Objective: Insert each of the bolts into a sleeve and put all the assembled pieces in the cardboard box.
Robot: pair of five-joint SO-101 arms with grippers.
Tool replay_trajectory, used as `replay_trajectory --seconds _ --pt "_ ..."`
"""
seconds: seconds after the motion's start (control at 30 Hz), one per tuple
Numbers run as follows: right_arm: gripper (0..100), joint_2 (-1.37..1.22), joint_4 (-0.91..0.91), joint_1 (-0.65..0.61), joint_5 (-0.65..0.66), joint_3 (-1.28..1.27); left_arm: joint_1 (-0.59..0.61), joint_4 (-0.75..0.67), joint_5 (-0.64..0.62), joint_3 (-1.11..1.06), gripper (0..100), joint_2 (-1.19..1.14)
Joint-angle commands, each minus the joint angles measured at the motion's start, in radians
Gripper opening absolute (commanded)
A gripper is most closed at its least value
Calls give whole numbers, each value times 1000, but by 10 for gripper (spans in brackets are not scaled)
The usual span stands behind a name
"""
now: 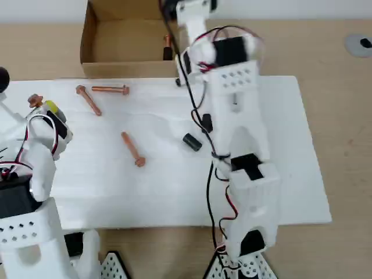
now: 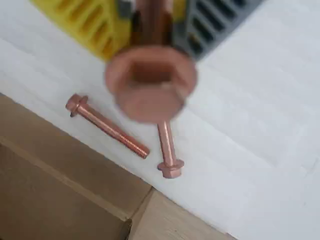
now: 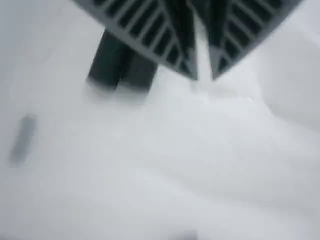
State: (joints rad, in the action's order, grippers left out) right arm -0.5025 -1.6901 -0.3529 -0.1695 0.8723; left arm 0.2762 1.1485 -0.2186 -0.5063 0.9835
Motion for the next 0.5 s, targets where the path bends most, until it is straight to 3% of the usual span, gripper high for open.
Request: replay_trajectory --seconds 0.0,0.23,0.37,0.47 --pt "16 -19 153 -13 -18 -102 -6 -9 8 11 5 24" --pt "241 -117 158 -28 -18 -102 0 -5 49 -23 5 30" --pt "246 -168 8 -27 -34 -105 0 -3 49 -23 5 30" --pt "246 -222 44 -13 -74 -59 0 -9 41 -23 5 24"
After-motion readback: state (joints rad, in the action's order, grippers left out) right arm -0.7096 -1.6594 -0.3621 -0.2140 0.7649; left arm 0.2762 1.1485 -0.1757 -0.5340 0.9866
